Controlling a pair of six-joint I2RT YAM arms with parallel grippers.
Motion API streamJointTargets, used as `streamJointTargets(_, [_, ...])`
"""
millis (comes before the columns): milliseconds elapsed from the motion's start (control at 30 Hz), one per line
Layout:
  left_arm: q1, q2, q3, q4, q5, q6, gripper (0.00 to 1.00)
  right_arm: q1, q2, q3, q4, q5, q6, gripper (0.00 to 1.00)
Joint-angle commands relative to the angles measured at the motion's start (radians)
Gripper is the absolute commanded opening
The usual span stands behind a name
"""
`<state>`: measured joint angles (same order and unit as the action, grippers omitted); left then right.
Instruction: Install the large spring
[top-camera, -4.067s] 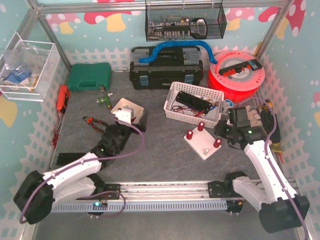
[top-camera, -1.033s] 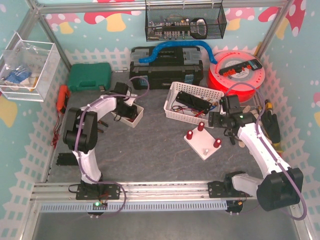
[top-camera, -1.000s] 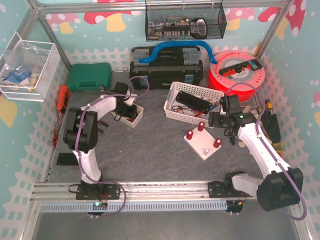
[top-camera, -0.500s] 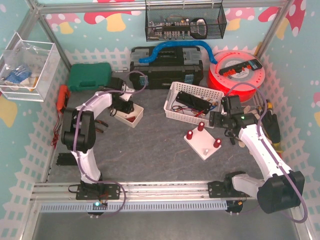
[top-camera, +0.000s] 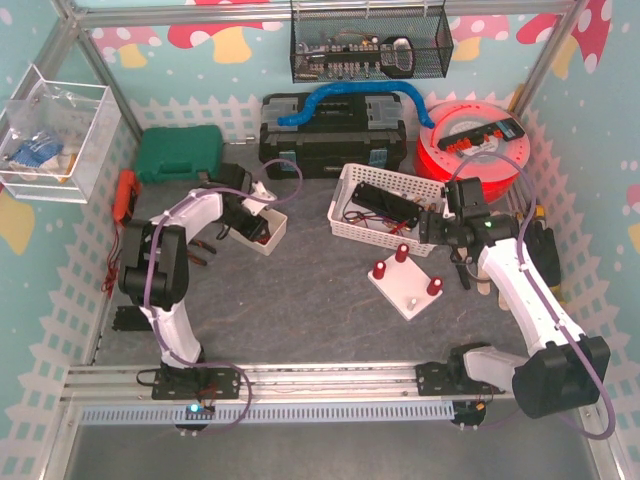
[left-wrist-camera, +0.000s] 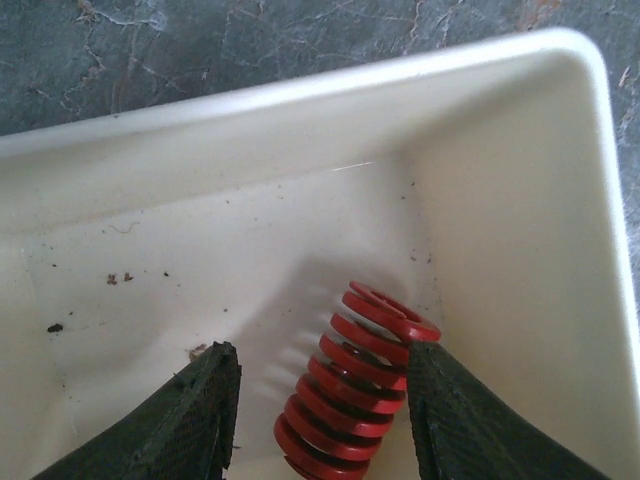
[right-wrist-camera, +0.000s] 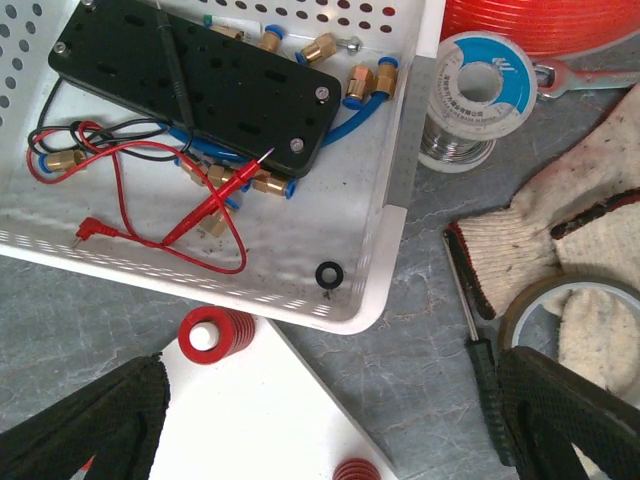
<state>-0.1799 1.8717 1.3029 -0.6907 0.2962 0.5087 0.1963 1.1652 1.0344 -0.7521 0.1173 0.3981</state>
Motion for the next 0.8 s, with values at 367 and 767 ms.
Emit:
streamJointTargets(367, [-0.008, 0.083, 0.059, 0.018, -0.083, 0.103, 0.43, 0.003, 0.01, 0.038, -0.043, 0.079, -0.069, 0.89])
streamJointTargets(767, [-0.004, 0.014, 0.034, 0.01, -0.12, -0.034, 0.49, 0.002, 0.02, 0.03, -0.038, 0.084, -0.061, 0.89])
